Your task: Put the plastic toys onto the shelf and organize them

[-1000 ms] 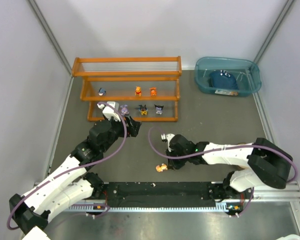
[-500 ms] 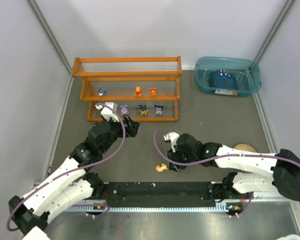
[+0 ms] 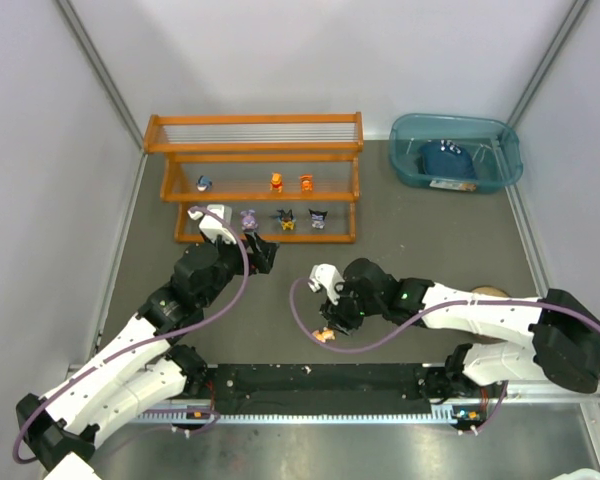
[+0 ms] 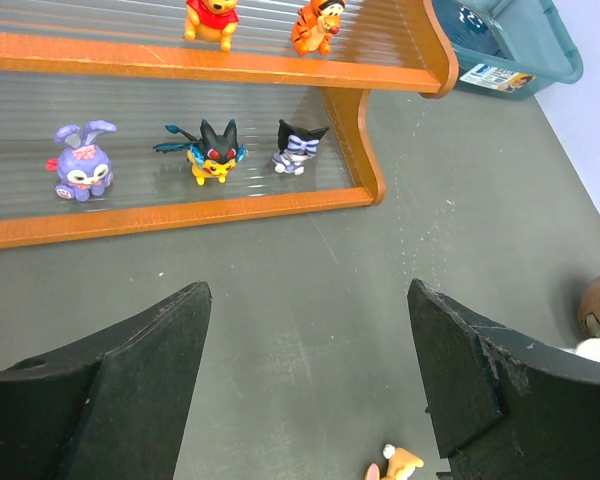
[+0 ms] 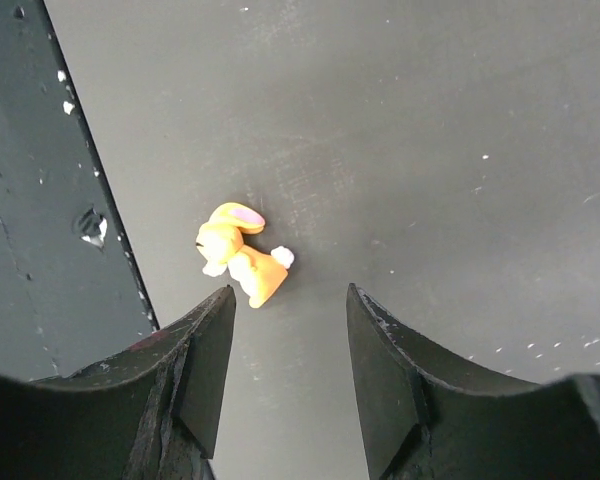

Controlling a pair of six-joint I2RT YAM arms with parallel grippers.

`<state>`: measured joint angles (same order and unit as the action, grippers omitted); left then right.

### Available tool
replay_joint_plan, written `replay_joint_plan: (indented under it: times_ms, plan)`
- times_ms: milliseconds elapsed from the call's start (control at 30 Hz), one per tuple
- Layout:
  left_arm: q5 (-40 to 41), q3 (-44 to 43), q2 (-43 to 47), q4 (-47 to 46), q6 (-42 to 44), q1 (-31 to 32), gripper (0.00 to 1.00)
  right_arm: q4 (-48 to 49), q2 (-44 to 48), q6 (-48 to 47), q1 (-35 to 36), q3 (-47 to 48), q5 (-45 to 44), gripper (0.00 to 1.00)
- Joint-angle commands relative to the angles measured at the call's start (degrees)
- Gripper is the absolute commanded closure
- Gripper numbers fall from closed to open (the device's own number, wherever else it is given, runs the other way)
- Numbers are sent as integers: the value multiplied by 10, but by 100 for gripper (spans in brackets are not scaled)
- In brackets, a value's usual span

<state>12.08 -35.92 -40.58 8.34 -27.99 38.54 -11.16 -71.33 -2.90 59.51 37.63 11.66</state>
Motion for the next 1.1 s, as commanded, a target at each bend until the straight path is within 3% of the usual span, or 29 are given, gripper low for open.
replay_joint_plan:
  times_ms: [0, 500, 1067]
  plan:
    - [13, 2, 10, -5, 1, -2, 14, 11, 9, -108, 7, 19, 24, 51]
    - [17, 6, 4, -10, 1, -1, 14, 1, -57, -200, 9, 29, 125, 50]
    - [24, 2, -3, -10, 5, -1, 13, 21, -102, -203, 14, 32, 101, 58]
